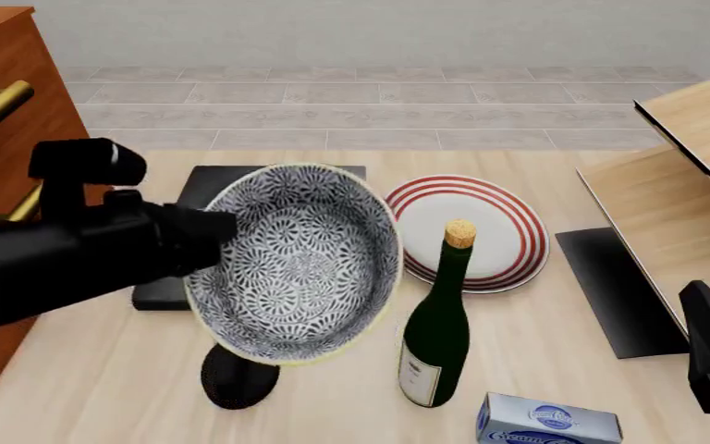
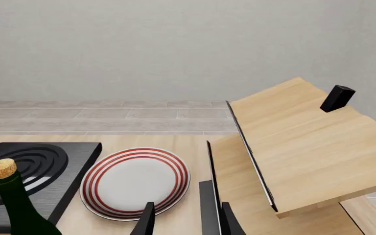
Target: Put the bowl on the stove.
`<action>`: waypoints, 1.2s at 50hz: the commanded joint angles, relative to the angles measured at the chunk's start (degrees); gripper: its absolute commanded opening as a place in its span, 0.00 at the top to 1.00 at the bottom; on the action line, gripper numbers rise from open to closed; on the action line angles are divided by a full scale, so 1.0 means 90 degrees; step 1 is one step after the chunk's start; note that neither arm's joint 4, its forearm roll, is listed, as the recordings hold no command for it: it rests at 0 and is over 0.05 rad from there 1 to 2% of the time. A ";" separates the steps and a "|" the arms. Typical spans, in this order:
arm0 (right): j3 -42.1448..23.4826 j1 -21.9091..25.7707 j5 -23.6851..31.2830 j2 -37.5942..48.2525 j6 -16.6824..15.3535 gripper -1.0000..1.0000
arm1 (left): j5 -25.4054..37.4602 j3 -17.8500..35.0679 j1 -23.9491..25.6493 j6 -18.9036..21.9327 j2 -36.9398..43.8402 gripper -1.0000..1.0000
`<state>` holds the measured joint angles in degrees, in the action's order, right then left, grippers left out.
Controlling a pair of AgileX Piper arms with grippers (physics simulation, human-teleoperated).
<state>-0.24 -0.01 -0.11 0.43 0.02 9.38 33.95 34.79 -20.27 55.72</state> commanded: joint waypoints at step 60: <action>0.0000 0.0001 0.0000 -0.0001 -0.0001 0.00 | 0.0141 0.1962 -0.2428 -0.0175 0.1865 1.00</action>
<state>-0.24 -0.01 -0.11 0.42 0.01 9.63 48.52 13.75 -23.89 69.60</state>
